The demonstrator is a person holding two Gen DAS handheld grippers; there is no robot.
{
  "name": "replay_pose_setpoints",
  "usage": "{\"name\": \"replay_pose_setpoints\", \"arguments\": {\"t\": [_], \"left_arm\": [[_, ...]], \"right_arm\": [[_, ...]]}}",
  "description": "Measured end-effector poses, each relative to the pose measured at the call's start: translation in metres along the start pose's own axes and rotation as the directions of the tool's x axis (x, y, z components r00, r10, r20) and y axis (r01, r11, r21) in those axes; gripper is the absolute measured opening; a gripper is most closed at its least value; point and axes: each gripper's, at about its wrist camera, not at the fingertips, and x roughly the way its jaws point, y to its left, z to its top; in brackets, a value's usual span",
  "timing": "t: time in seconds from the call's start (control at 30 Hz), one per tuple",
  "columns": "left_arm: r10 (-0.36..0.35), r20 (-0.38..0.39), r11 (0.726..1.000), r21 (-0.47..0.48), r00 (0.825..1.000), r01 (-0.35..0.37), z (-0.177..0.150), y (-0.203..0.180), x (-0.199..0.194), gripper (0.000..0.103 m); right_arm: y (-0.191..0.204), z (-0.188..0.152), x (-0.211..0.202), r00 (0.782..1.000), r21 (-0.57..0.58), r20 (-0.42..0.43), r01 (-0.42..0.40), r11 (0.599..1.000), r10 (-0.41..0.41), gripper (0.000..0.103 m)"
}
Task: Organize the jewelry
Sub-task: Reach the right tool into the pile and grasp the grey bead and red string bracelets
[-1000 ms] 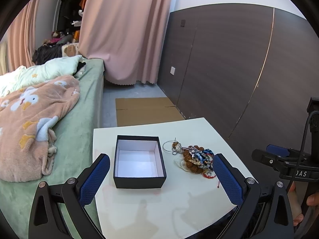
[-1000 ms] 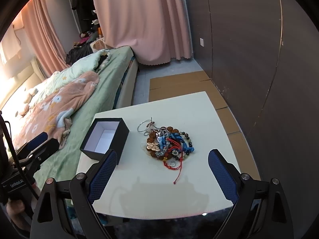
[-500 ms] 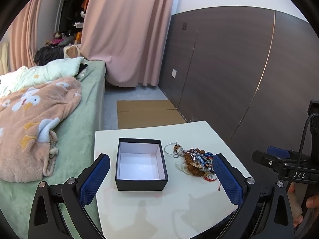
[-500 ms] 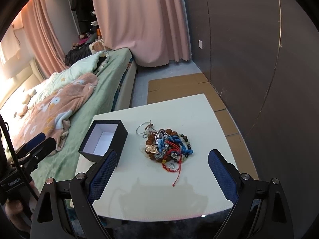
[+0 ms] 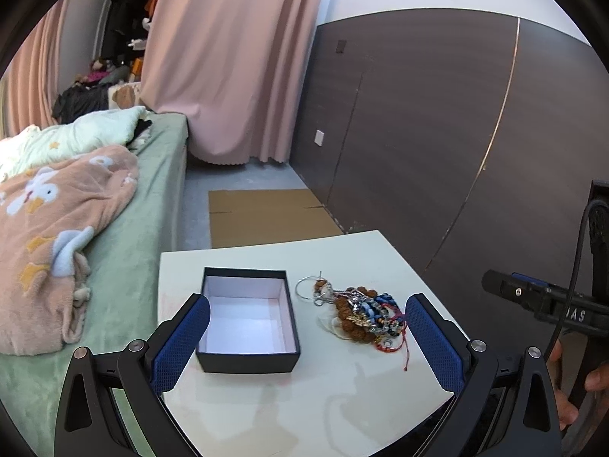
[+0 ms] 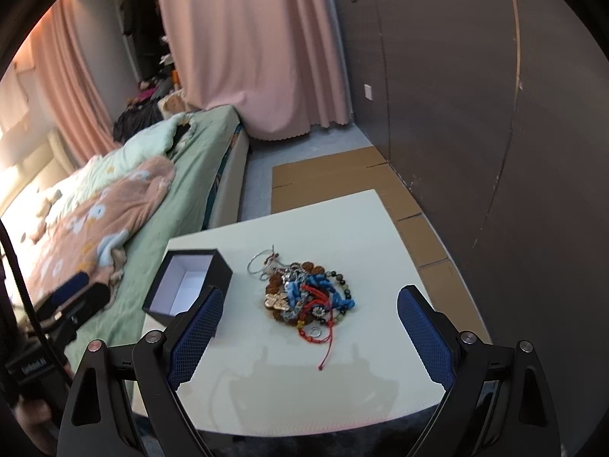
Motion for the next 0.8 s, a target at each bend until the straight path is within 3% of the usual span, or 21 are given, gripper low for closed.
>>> {"name": "replay_pose_setpoints", "arguments": {"t": [0.13, 0.33, 0.43, 0.63, 0.8], "left_arm": [[-0.016, -0.010, 1.000, 0.012, 1.000, 0.016, -0.001, -0.007, 0.010, 0.102], [-0.043, -0.063, 0.999, 0.030, 0.997, 0.045, -0.007, -0.022, 0.036, 0.091], [-0.065, -0.099, 0.997, 0.034, 0.993, 0.069, -0.011, -0.030, 0.052, 0.080], [-0.098, -0.175, 0.991, 0.070, 0.980, 0.112, -0.024, -0.049, 0.084, 0.057], [-0.123, -0.225, 0.984, 0.096, 0.967, 0.147, -0.033, -0.063, 0.102, 0.041]], "right_arm": [[-0.010, 0.004, 0.003, 0.999, 0.046, 0.007, -0.032, 0.998, 0.031, 0.094], [-0.024, 0.005, 0.020, 0.997, 0.138, -0.034, -0.071, 0.988, 0.076, 0.094], [-0.036, 0.004, 0.026, 0.995, 0.209, -0.049, -0.076, 0.975, 0.088, 0.091], [-0.063, 0.000, 0.052, 0.983, 0.342, -0.138, -0.068, 0.937, 0.122, 0.069], [-0.077, -0.004, 0.062, 0.972, 0.401, -0.170, -0.082, 0.912, 0.162, 0.066]]}}
